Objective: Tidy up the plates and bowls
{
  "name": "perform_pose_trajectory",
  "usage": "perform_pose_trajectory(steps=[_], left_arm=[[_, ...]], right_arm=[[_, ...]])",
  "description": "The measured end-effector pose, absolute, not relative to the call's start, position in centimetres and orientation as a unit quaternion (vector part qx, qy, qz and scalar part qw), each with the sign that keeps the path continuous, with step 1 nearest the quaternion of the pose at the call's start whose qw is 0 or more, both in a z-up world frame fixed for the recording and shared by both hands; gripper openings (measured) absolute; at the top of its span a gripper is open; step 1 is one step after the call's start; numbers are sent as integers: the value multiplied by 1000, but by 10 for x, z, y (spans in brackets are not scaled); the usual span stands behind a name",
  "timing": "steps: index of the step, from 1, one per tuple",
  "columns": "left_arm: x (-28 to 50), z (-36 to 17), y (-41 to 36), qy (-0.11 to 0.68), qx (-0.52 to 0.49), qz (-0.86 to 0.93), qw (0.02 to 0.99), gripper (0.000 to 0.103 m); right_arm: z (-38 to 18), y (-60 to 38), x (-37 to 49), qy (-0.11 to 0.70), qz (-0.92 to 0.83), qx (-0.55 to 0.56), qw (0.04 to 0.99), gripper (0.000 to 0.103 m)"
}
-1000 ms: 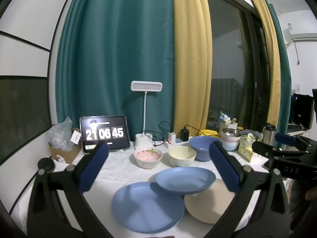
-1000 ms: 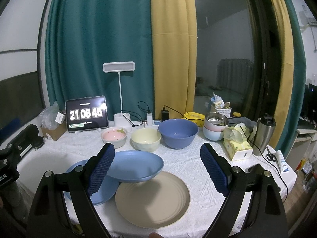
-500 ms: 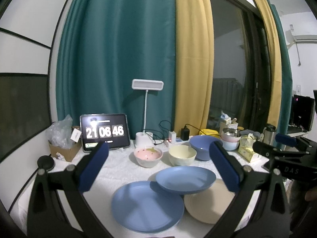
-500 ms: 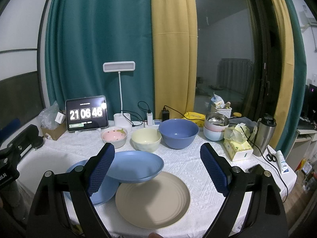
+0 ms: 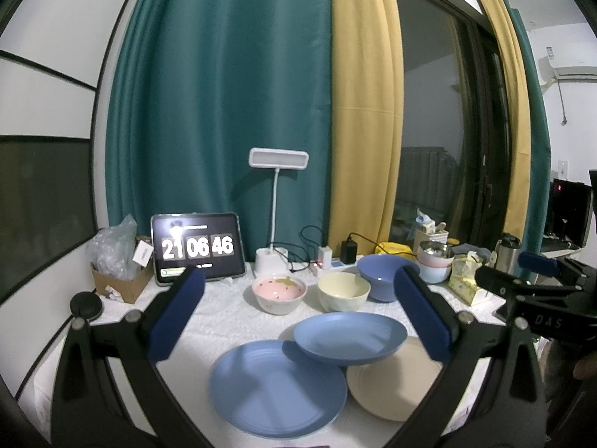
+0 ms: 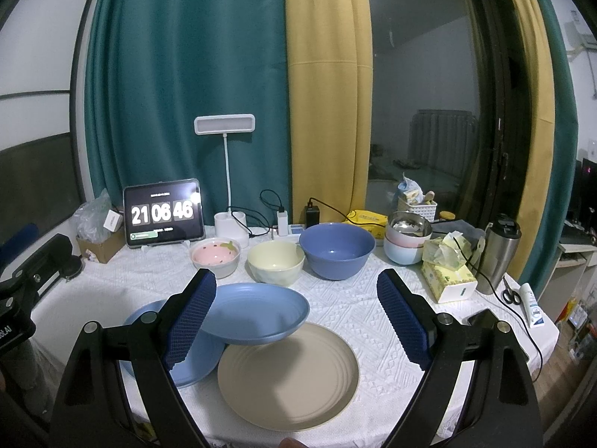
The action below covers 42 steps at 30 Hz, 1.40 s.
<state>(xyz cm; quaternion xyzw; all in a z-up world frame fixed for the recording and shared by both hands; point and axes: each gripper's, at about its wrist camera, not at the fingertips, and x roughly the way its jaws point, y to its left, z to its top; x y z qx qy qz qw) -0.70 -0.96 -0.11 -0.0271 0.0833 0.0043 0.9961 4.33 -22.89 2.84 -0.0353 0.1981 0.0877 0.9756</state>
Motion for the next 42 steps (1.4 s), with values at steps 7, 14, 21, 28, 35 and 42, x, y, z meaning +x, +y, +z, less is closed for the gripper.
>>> perform_pose_trajectory(steps=[7, 14, 21, 28, 35, 42], left_arm=[[-7, -1, -9, 84, -28, 5, 996, 102], [-7, -2, -8, 85, -30, 5, 996, 102], [-7, -2, -8, 86, -29, 5, 996, 102], [-8, -5, -8, 88, -29, 6, 996, 102], [4, -9, -9, 98, -26, 3, 995, 102], [45, -21, -11, 146, -23, -5, 989, 102]], right_arm=[[28, -229, 44, 198, 88, -35, 976, 91], [28, -229, 44, 199, 89, -36, 975, 91], [24, -228, 44, 201, 88, -36, 975, 91], [24, -228, 45, 201, 90, -37, 975, 91], [12, -227, 50, 209, 89, -39, 973, 91], [-3, -228, 77, 233, 85, -36, 968, 91]])
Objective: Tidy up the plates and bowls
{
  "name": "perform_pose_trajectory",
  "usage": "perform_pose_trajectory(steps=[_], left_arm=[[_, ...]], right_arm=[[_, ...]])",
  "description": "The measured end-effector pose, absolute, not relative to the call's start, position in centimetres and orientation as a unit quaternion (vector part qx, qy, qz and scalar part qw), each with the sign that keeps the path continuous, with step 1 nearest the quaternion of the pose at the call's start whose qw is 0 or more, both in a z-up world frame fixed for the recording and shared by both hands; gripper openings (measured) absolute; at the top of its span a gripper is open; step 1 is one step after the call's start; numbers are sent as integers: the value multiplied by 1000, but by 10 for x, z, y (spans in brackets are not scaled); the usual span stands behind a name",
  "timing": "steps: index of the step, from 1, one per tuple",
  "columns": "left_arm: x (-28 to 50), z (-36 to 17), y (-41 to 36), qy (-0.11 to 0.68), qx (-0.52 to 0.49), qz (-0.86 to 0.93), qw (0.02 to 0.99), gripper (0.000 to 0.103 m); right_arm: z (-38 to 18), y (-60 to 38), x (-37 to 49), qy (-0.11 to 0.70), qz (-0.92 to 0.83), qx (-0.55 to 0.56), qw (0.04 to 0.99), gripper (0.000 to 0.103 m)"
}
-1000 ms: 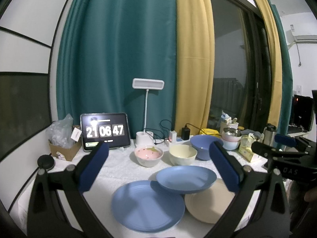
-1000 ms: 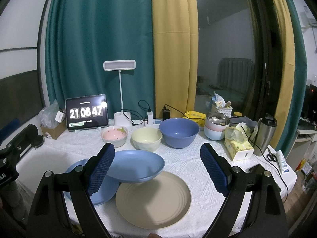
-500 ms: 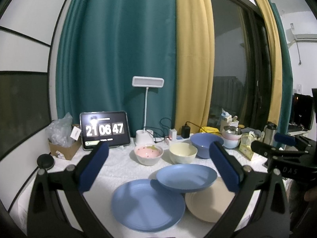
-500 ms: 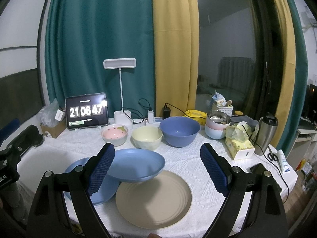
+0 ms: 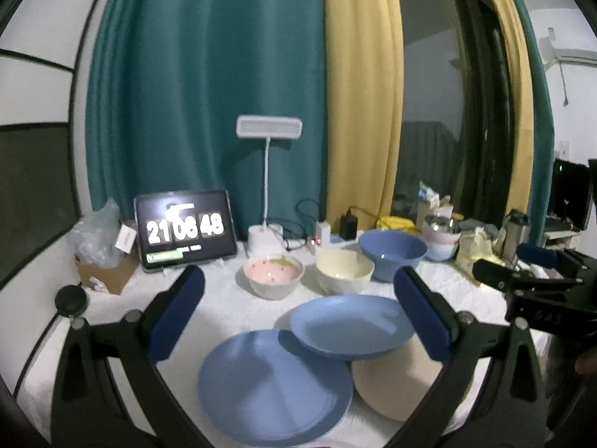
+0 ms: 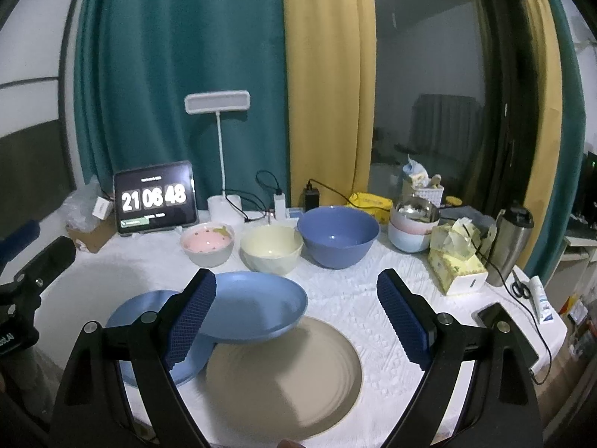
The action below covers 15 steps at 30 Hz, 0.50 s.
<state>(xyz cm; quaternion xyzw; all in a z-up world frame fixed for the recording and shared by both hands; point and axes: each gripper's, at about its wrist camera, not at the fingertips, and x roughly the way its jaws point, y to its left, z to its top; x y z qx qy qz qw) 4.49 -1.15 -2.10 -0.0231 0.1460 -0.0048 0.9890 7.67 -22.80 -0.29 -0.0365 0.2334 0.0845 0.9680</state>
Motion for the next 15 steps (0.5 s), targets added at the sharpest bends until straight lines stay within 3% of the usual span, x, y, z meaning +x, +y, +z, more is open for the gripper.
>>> perform_pose_trajectory(steps=[15], left_arm=[[128, -49, -16, 228, -18, 5, 973, 102]], right_arm=[[-30, -238, 147, 295, 81, -22, 952, 91]])
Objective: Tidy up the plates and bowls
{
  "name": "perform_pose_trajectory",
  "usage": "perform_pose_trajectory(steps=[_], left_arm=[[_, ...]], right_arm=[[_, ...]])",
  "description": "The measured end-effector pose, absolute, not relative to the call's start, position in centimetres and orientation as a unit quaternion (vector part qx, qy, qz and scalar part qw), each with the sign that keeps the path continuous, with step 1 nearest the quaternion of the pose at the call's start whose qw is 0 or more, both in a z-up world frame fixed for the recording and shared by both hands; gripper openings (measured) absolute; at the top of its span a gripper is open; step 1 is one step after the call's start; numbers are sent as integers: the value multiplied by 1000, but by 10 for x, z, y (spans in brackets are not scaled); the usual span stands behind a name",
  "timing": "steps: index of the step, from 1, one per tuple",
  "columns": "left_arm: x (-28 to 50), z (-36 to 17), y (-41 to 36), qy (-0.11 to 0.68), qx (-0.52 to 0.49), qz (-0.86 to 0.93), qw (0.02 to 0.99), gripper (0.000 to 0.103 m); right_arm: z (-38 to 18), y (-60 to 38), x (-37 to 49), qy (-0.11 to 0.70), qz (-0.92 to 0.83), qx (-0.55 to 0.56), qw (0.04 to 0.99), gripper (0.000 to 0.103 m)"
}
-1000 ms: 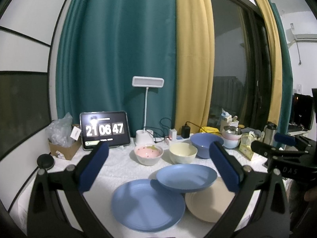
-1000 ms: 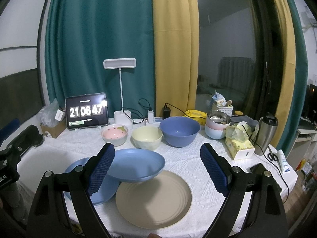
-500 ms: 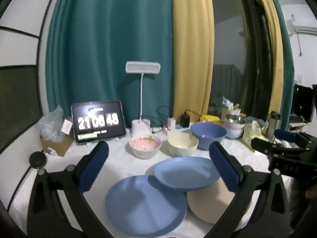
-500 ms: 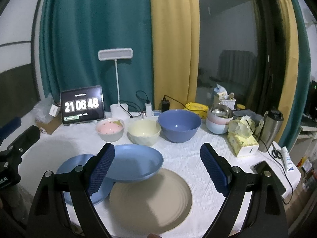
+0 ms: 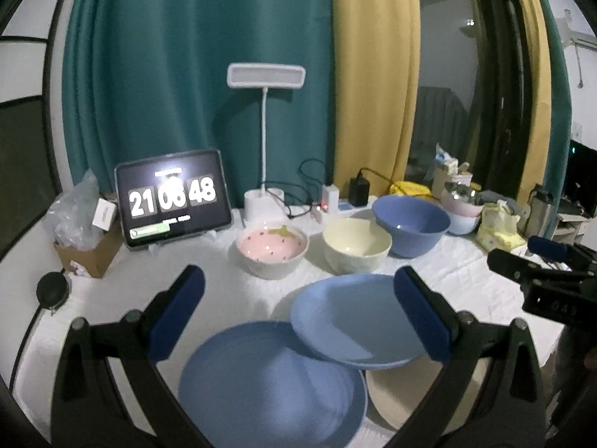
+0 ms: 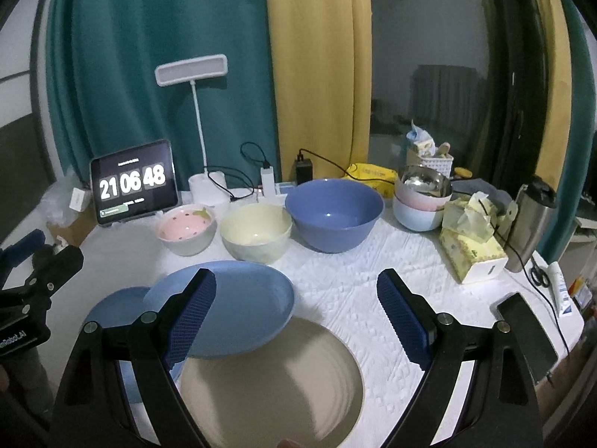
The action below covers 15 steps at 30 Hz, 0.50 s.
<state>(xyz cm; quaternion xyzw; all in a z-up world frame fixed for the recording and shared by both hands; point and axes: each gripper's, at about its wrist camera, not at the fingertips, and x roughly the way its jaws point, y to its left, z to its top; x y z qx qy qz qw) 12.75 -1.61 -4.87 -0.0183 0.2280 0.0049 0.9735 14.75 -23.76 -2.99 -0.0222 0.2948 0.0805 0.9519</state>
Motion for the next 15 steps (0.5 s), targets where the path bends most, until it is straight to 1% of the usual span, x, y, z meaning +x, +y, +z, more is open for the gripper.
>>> perform_pose_trajectory(steps=[15], left_arm=[[195, -97, -18, 319, -15, 18, 947, 102]], right_arm=[[-74, -237, 213, 363, 94, -16, 927, 91]])
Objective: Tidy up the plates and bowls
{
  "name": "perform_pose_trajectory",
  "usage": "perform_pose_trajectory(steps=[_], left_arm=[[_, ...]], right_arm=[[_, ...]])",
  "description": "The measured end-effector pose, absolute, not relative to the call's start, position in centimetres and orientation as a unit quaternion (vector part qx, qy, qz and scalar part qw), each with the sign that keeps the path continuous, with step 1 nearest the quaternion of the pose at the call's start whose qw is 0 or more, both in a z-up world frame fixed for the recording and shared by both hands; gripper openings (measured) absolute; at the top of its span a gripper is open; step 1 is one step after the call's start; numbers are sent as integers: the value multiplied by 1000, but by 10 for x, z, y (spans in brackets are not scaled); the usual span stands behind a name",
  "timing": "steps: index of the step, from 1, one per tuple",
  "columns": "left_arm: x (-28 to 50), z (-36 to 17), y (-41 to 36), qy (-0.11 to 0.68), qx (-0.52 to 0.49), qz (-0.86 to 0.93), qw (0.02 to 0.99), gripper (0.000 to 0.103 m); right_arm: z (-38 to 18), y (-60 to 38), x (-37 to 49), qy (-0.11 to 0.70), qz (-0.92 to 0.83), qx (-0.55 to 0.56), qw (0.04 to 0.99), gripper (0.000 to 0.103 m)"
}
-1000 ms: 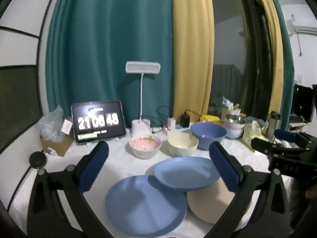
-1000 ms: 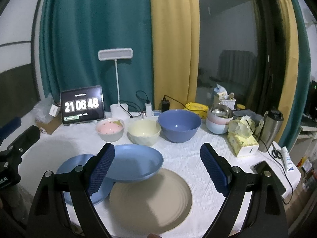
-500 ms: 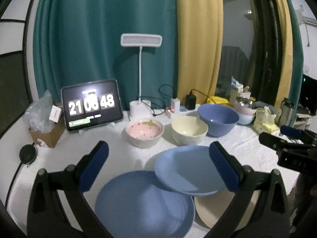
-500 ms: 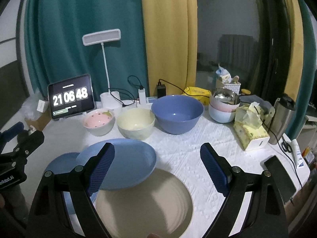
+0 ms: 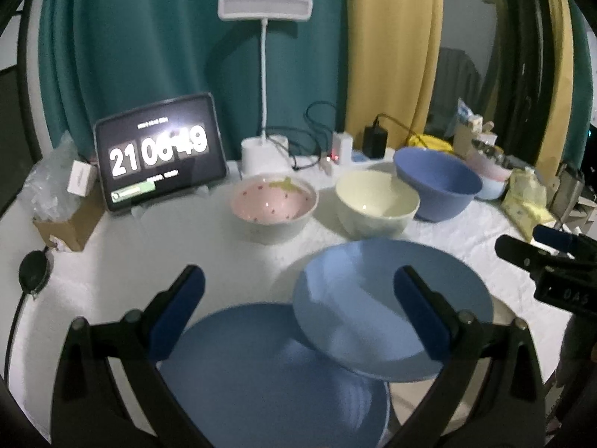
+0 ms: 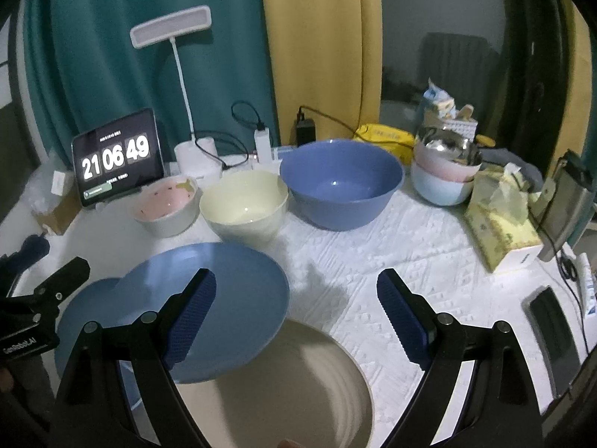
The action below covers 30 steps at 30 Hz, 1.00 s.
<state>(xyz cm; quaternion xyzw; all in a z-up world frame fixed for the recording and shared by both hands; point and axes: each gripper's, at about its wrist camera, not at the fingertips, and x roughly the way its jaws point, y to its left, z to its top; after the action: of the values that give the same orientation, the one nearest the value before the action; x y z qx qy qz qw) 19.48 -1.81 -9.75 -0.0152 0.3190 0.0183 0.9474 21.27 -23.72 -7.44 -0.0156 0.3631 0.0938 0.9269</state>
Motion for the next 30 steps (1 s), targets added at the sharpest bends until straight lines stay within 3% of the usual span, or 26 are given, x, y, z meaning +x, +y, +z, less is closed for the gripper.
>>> perform_pose_trajectory(steps=[13, 19, 24, 28, 30], left_arm=[[224, -128, -22, 369, -6, 21, 929, 100], [232, -141, -21, 391, -7, 16, 920, 83], [235, -149, -15, 409, -12, 25, 912, 70], [239, -159, -12, 431, -31, 16, 902, 53], [239, -163, -12, 438, -34, 10, 898, 50]], right_arm=[[-109, -237, 251, 414, 111, -8, 903, 91], [-121, -233, 263, 427, 120, -3, 896, 90], [-129, -227, 269, 445, 125, 1, 887, 82], [-136, -223, 271, 456, 131, -5, 880, 71], [-138, -221, 272, 462, 131, -2, 877, 66]])
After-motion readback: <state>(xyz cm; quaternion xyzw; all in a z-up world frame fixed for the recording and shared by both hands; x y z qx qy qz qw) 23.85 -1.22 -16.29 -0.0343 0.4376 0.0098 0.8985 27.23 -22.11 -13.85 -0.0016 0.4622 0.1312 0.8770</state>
